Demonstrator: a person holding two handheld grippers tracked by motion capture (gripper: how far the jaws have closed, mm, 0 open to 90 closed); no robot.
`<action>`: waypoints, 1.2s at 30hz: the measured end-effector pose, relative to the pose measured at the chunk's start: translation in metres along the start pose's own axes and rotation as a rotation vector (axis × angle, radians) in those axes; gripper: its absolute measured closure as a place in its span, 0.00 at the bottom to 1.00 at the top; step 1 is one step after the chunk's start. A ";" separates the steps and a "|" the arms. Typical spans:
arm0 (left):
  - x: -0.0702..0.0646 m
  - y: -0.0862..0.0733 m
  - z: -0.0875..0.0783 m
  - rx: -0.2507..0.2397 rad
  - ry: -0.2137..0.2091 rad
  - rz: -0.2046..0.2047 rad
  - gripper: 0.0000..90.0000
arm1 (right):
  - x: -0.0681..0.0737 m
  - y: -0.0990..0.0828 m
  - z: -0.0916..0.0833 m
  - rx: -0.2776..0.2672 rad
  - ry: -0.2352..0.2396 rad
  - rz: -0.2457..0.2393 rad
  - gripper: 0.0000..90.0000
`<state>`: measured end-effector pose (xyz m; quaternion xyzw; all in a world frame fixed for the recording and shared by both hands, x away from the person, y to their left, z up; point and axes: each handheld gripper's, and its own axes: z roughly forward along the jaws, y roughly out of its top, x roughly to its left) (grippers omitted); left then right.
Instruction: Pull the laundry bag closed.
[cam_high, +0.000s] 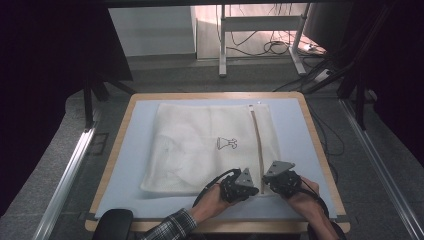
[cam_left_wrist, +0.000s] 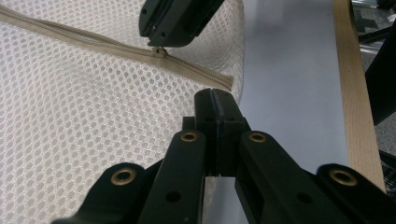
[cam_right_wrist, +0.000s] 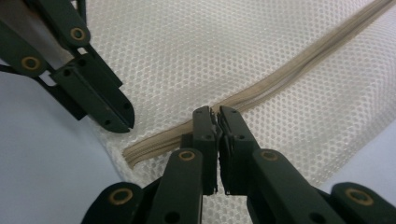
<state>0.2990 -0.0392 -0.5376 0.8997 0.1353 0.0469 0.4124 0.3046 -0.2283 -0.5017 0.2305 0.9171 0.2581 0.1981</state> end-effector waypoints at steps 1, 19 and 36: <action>0.000 0.000 0.000 0.000 0.000 0.000 1.00 | 0.000 0.000 0.000 0.000 -0.001 0.001 0.95; 0.000 0.000 0.000 -0.004 0.001 -0.002 1.00 | -0.008 0.006 0.008 0.006 -0.032 -0.010 0.95; 0.000 0.000 0.000 -0.002 0.003 0.003 1.00 | -0.018 0.013 0.016 0.013 -0.059 -0.010 0.95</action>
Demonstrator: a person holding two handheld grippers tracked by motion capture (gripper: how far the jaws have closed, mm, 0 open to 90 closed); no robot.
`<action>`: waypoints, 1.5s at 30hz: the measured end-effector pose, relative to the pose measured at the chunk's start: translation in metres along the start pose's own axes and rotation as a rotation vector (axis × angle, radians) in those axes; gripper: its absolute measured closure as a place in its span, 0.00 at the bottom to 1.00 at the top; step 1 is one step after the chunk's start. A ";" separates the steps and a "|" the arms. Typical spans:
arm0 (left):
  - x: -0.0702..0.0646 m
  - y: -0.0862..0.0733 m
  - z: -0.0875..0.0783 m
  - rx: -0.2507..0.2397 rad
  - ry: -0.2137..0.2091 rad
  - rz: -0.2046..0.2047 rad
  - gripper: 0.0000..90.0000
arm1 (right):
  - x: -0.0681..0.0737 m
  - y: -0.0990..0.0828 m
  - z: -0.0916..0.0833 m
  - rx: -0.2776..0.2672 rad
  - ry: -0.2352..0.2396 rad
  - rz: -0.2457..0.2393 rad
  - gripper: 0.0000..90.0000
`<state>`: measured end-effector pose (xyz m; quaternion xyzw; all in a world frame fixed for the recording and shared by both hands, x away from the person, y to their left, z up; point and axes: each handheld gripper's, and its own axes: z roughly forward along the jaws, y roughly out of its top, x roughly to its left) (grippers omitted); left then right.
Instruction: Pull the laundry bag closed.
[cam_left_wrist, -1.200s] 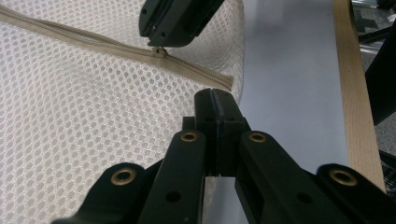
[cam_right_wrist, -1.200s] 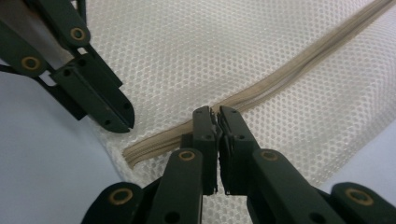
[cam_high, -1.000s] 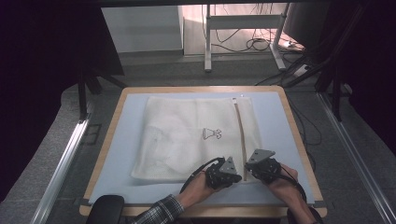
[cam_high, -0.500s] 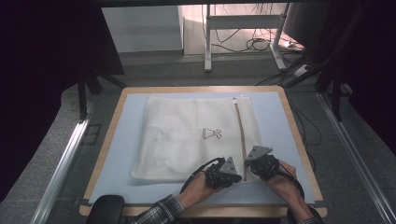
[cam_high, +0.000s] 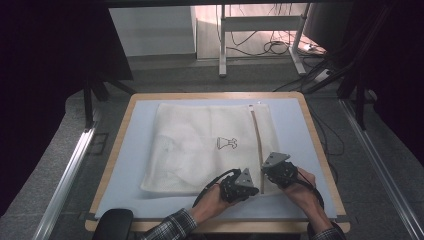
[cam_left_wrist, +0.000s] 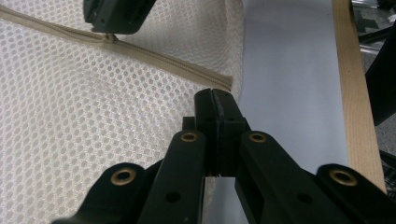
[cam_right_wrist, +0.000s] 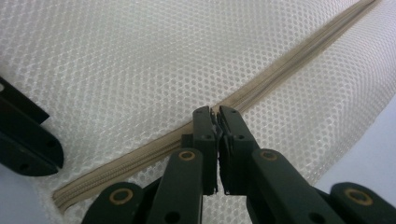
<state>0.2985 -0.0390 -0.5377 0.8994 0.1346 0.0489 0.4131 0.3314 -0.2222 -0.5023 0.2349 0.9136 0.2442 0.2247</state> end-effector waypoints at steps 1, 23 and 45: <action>0.000 0.000 0.000 -0.006 0.000 -0.005 1.00 | -0.001 0.000 0.000 0.000 -0.005 -0.002 0.95; -0.001 0.000 0.000 -0.006 -0.002 -0.011 1.00 | -0.015 0.009 0.012 0.007 -0.045 -0.021 0.95; -0.001 0.000 0.001 -0.009 0.000 -0.010 1.00 | -0.029 0.017 0.022 0.007 -0.064 -0.025 0.95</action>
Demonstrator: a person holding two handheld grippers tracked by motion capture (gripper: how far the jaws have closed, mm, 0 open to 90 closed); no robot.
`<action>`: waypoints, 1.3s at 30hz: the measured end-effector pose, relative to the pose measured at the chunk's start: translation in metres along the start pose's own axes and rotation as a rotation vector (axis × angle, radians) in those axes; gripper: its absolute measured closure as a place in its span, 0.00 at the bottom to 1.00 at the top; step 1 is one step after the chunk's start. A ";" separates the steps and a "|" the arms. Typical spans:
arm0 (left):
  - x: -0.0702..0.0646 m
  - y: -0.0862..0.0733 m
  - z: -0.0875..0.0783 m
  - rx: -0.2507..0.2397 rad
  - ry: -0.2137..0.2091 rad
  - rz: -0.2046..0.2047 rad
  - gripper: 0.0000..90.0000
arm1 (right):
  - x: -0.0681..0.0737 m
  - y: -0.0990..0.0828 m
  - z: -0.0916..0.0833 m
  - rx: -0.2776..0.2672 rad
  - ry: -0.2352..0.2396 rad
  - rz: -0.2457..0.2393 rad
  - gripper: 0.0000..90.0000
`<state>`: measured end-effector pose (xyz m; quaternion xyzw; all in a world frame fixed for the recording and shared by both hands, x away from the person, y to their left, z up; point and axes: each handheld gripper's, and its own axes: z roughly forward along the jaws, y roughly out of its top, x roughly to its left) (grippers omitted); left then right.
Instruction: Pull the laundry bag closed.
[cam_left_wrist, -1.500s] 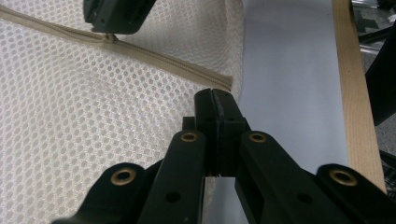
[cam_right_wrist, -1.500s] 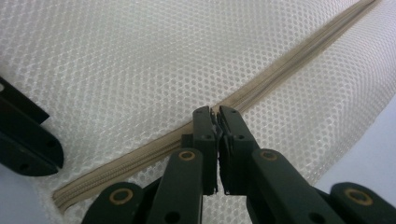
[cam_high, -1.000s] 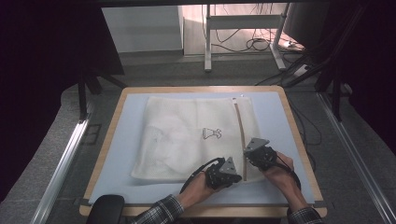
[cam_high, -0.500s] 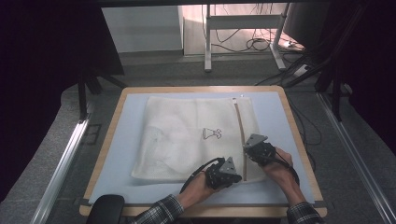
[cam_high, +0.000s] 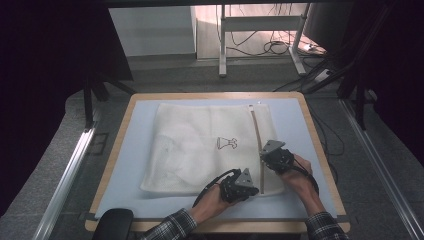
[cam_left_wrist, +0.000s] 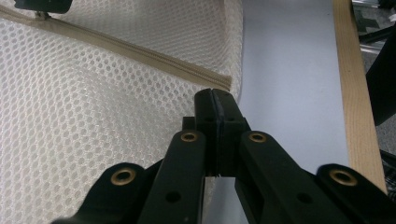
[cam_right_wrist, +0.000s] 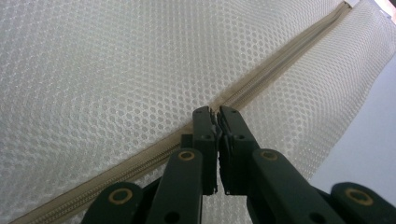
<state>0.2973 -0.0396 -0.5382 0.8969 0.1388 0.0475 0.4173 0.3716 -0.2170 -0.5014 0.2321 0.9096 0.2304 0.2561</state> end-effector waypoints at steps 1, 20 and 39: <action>0.000 0.000 0.000 0.000 0.000 0.001 1.00 | 0.000 0.000 0.001 -0.003 -0.010 -0.006 0.95; -0.001 0.000 0.000 0.000 0.010 0.014 1.00 | -0.012 0.008 0.009 -0.006 -0.032 -0.013 0.95; -0.003 0.000 0.000 0.002 0.019 0.031 1.00 | -0.029 0.019 0.028 0.011 -0.070 -0.019 0.95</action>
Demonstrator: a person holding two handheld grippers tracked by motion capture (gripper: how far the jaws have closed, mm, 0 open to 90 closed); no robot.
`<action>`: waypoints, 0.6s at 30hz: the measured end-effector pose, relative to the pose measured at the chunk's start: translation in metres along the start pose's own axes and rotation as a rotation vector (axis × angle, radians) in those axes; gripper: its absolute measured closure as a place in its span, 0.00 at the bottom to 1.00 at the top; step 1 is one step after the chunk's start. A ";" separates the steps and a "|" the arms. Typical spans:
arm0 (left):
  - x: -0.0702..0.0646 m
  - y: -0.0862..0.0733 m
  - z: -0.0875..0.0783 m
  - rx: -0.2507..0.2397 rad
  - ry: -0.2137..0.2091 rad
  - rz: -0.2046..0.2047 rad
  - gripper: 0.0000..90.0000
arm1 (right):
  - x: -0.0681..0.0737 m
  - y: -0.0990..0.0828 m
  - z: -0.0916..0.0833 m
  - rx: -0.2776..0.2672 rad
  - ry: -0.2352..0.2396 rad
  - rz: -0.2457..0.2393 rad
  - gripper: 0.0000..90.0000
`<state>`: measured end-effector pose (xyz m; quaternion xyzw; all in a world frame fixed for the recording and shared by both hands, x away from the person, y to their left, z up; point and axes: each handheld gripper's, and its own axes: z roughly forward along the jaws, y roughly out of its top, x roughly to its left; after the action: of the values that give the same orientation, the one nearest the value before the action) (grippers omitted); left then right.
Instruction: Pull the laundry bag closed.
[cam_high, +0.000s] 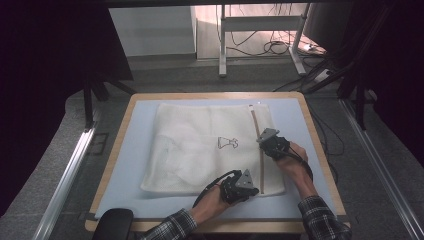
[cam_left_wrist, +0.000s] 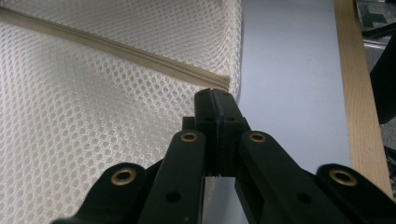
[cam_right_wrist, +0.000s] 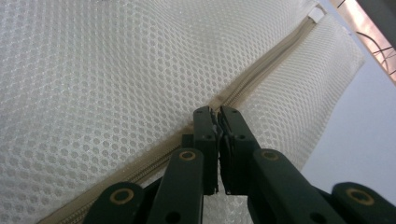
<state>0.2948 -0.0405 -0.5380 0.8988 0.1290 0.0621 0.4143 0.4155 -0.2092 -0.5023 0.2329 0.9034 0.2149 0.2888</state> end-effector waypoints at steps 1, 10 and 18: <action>0.000 0.000 0.000 0.000 0.000 0.000 1.00 | 0.000 0.001 0.001 0.003 -0.002 -0.003 0.95; -0.001 0.000 0.000 0.001 0.004 0.004 1.00 | -0.007 0.005 0.008 0.009 -0.015 -0.007 0.95; -0.001 0.000 0.000 0.001 0.004 0.002 1.00 | -0.013 0.008 0.018 0.023 -0.021 -0.009 0.95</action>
<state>0.2942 -0.0407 -0.5380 0.8990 0.1291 0.0644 0.4135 0.4385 -0.2050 -0.5057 0.2343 0.9038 0.2005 0.2968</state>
